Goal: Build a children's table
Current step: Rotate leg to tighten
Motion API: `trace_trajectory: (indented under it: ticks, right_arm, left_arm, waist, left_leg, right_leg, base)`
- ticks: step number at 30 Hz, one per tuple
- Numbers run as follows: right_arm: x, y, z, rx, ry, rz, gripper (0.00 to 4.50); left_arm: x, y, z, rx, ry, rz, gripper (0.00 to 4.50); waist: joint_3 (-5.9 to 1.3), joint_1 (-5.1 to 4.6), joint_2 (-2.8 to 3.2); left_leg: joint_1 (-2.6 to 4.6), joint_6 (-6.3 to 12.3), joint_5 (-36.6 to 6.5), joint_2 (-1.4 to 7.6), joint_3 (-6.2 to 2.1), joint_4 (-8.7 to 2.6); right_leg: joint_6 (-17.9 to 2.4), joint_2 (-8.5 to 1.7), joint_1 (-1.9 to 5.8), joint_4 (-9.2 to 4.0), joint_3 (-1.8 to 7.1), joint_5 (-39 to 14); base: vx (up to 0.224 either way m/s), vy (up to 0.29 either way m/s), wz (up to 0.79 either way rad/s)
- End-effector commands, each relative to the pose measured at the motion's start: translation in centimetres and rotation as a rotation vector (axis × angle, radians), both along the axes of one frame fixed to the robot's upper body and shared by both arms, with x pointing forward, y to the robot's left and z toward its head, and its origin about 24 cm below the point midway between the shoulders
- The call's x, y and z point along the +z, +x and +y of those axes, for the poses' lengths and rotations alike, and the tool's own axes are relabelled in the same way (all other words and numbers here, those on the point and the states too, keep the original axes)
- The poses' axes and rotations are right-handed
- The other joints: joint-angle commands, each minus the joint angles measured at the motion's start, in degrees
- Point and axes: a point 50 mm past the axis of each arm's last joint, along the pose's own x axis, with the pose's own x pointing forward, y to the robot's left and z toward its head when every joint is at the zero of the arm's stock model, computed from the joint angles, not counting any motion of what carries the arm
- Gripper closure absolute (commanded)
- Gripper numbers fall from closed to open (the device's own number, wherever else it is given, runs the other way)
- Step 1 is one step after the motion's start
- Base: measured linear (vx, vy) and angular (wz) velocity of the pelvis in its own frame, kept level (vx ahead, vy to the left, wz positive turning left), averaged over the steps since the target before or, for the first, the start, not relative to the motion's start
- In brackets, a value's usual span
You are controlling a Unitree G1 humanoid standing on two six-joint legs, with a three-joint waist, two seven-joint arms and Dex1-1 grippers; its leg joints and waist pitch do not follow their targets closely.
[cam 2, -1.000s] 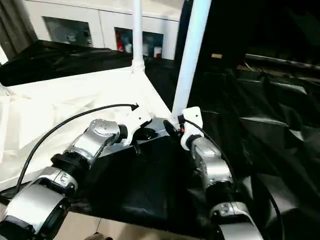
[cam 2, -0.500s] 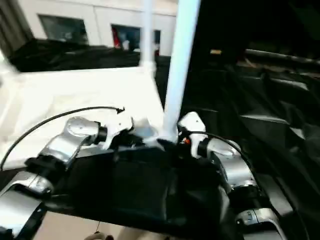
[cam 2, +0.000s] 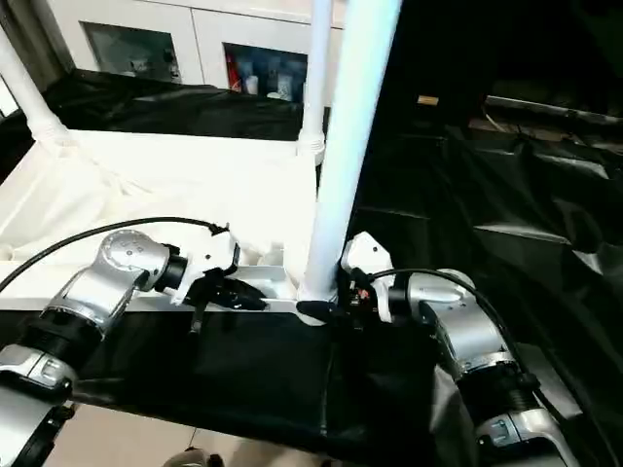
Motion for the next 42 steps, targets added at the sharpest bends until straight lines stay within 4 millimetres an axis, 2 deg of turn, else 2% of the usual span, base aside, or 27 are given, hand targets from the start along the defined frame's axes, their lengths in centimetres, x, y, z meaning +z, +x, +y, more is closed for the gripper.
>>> trace_trajectory:
  ticks: [1,7,8,9,10,12,13,14,15,17,18,19,20,22,25,26,27,29,31,34,39,40,42]
  right_arm:
    - [0.2,-0.2,0.2,0.018,0.011,0.003,1.52]
    - [-0.4,0.1,0.6,-0.081,0.053,0.007,1.76]
    - [-0.6,0.4,0.7,-0.126,0.056,0.009,1.76]
    - [-1.4,1.3,0.8,-0.288,0.04,-0.008,1.77]
    - [-1.8,1.7,0.9,-0.372,0.034,-0.009,1.78]
    - [-2.2,2.1,1.1,-0.459,0.028,-0.005,1.78]
    - [-2.6,2.3,1.4,-0.535,0.035,0.013,1.78]
    - [-2.9,2.7,1.7,-0.636,0.037,0.028,1.78]
    - [-3.2,3.0,1.9,-0.709,0.037,0.042,1.78]
    - [-3.6,3.3,2.2,-0.817,0.04,0.078,1.78]
    - [-3.9,3.5,2.4,-0.878,0.031,0.101,1.78]
    - [-4.0,3.5,2.5,-0.896,0.029,0.112,1.78]
    - [-4.1,3.5,2.7,-0.914,0.026,0.125,1.78]
    - [-4.2,3.5,3.7,-0.875,0.016,0.117,1.78]
    - [-3.8,3.4,4.5,-0.822,0.04,0.093,1.78]
    - [-3.7,3.4,4.6,-0.804,0.052,0.087,1.43]
    - [-3.7,3.4,4.6,-0.804,0.052,0.087,1.43]
    - [-3.3,3.5,4.7,-0.793,0.071,0.079,1.06]
    - [-3.1,3.6,4.6,-0.778,0.073,0.066,0.99]
    - [-2.2,3.5,4.4,-0.684,0.084,0.027,0.92]
    - [-0.8,2.3,2.5,-0.4,0.055,-0.033,0.92]
    - [-0.6,2.0,2.1,-0.352,0.05,-0.036,0.92]
    - [-0.4,1.8,1.8,-0.324,0.048,-0.037,0.92]
  left_arm:
    - [-0.4,-0.4,-0.5,-0.027,-0.003,0.02,4.5]
    - [-0.5,0.3,-0.8,0.051,-0.001,-0.01,4.5]
    - [-0.6,0.5,-1.0,0.074,0.003,-0.018,4.5]
    - [-0.9,1.0,-1.5,0.154,0.017,-0.038,4.5]
    - [-1.0,1.4,-1.9,0.203,0.023,-0.055,4.5]
    - [-1.1,1.9,-2.4,0.264,0.019,-0.081,4.5]
    - [-1.1,2.2,-3.0,0.303,0.009,-0.093,4.5]
    - [-1.1,2.7,-3.9,0.362,-0.001,-0.104,4.5]
    - [-1.1,2.9,-4.6,0.404,-0.011,-0.107,4.5]
    - [-1.1,3.1,-5.9,0.449,-0.028,-0.099,4.5]
    - [-1.1,3.1,-6.8,0.464,-0.039,-0.097,4.5]
    - [-1.0,3.1,-7.2,0.466,-0.043,-0.094,4.5]
    - [-1.0,3.1,-7.6,0.467,-0.048,-0.091,4.5]
    - [-1.0,2.8,-9.1,0.453,-0.064,-0.086,4.5]
    - [-1.0,2.6,-9.6,0.422,-0.067,-0.085,4.5]
    - [-1.0,2.5,-9.5,0.411,-0.068,-0.082,4.5]
    - [-1.0,2.5,-9.5,0.411,-0.068,-0.082,4.5]
    - [-1.1,2.5,-9.3,0.398,-0.06,-0.085,4.5]
    - [-1.1,2.5,-9.0,0.39,-0.056,-0.084,4.5]
    - [-1.2,2.3,-8.2,0.342,-0.049,-0.084,4.5]
    - [-1.2,1.9,-5.2,0.224,-0.025,-0.07,4.5]
    - [-1.1,1.6,-4.6,0.187,-0.023,-0.058,4.5]
    - [-1.1,1.4,-4.2,0.161,-0.022,-0.048,4.5]
  waist:
    - [-3.49,0.11,-0.03]
    - [-3.44,0.05,-0.13]
    - [-3.31,-0.09,-0.09]
    - [-3.32,-0.31,-0.26]
    - [-3.04,-0.43,-0.11]
    - [-3.0,-0.79,-0.18]
    - [-3.13,-0.82,-0.21]
    - [-3.22,-0.89,-0.52]
    - [-3.09,-1.06,-0.28]
    - [-3.1,-1.06,-0.36]
    - [-3.31,-0.93,-0.13]
    - [-3.25,-0.9,-0.19]
    - [-3.31,-0.77,-0.22]
    - [-3.42,-0.58,-0.18]
    - [-3.5,-0.5,-0.12]
    - [-3.47,-0.46,-0.19]
    - [-3.47,-0.46,-0.18]
    - [-3.5,-0.47,-0.23]
    - [-3.5,-0.44,-0.23]
    - [-3.52,-0.43,-0.31]
    - [-3.5,-0.35,-0.44]
    - [-3.34,-0.44,-0.1]
    - [-3.52,-0.52,-0.29]
  left_leg:
    - [0.72,4.25,-7.27,2.6,-0.92,-3.42]
    - [0.72,4.13,-7.81,2.6,-0.92,-3.42]
    - [0.78,3.45,-8.97,2.56,-1.02,-3.55]
    - [0.86,2.75,-9.68,2.51,-0.98,-3.53]
    - [1.05,1.47,-11.02,2.44,-1.09,-3.75]
    - [0.9,-0.23,-12.73,2.39,-1.35,-4.02]
    - [1.12,-0.63,-12.97,2.38,-1.38,-4.04]
    - [1.14,-0.47,-13.03,2.46,-1.36,-4.01]
    - [1.19,-0.64,-12.77,2.44,-1.26,-4.1]
    - [1.29,-0.59,-13.5,2.26,-1.21,-3.99]
    - [1.44,-0.68,-13.16,2.31,-1.17,-3.94]
    - [1.43,-0.54,-13.19,2.29,-1.2,-3.96]
    - [1.17,-0.26,-12.5,2.23,-1.23,-3.98]
    - [1.22,0.22,-11.78,2.28,-1.19,-3.91]
    - [1.21,0.68,-11.52,2.2,-1.17,-3.91]
    - [1.22,0.81,-11.95,2.21,-1.2,-3.96]
    - [1.21,0.85,-12.12,2.21,-1.21,-4.0]
    - [1.19,0.93,-12.03,2.23,-1.23,-4.02]
    - [1.13,1.03,-12.16,2.2,-1.27,-4.05]
    - [1.02,1.59,-11.86,2.23,-1.28,-4.03]
    - [0.85,2.95,-11.32,2.29,-1.27,-3.9]
    - [0.83,3.04,-11.07,2.33,-1.27,-3.96]
    - [0.84,3.21,-10.51,2.42,-1.26,-3.87]
  right_leg:
    - [-15.78,-4.03,3.13,-3.25,2.93,0.54]
    - [-15.58,-4.18,3.01,-3.45,2.96,-1.21]
    - [-15.2,-4.19,2.91,-3.72,2.94,-3.54]
    - [-14.7,-4.24,2.74,-3.91,3.04,-5.44]
    - [-14.19,-4.26,2.58,-4.39,2.97,-8.92]
    - [-12.36,-4.29,2.71,-4.74,2.88,-13.76]
    - [-11.76,-4.23,2.61,-4.86,2.91,-14.21]
    - [-11.61,-4.28,2.58,-4.89,2.96,-14.12]
    - [-11.58,-4.13,2.3,-4.89,3.06,-13.55]
    - [-11.41,-4.22,2.23,-5.13,3.1,-14.42]
    - [-11.45,-4.17,2.18,-5.12,3.17,-13.5]
    - [-11.49,-4.19,2.12,-5.16,3.15,-13.34]
    - [-11.29,-4.21,2.46,-5.06,3.12,-12.6]
    - [-11.32,-4.16,2.48,-4.96,3.09,-10.33]
    - [-11.41,-4.17,2.65,-4.95,3.06,-9.29]
    - [-11.47,-4.26,2.74,-4.98,3.07,-9.72]
    - [-11.43,-4.26,2.79,-5.01,3.07,-9.96]
    - [-11.31,-4.27,2.82,-5.03,3.07,-10.15]
    - [-11.17,-4.3,2.89,-5.04,3.06,-10.57]
    - [-11.02,-4.28,3.03,-5.01,3.04,-10.0]
    - [-11.38,-4.36,3.31,-4.91,3.03,-9.12]
    - [-11.85,-4.34,3.11,-4.83,3.08,-8.52]
    - [-12.57,-4.34,3.25,-4.59,3.07,-7.19]
  base:
    - [0.0,0.0,0.0]
    - [0.0,0.0,0.0]
    - [0.0,0.0,0.0]
    - [0.0,0.0,0.0]
    - [0.0,0.0,0.0]
    - [0.0,0.0,0.0]
    - [0.0,0.0,0.0]
    - [0.0,0.0,0.0]
    - [0.0,0.0,0.0]
    - [0.0,0.0,0.0]
    - [0.0,0.0,0.0]
    - [0.0,0.0,0.0]
    - [0.0,0.0,0.0]
    - [0.0,0.0,0.0]
    - [0.0,0.0,0.0]
    - [0.0,0.0,0.0]
    - [0.0,0.0,0.0]
    - [0.0,0.0,0.0]
    - [0.0,0.0,0.0]
    - [0.0,0.0,0.0]
    - [0.0,0.0,0.0]
    - [0.0,0.0,0.0]
    - [0.0,0.0,0.0]
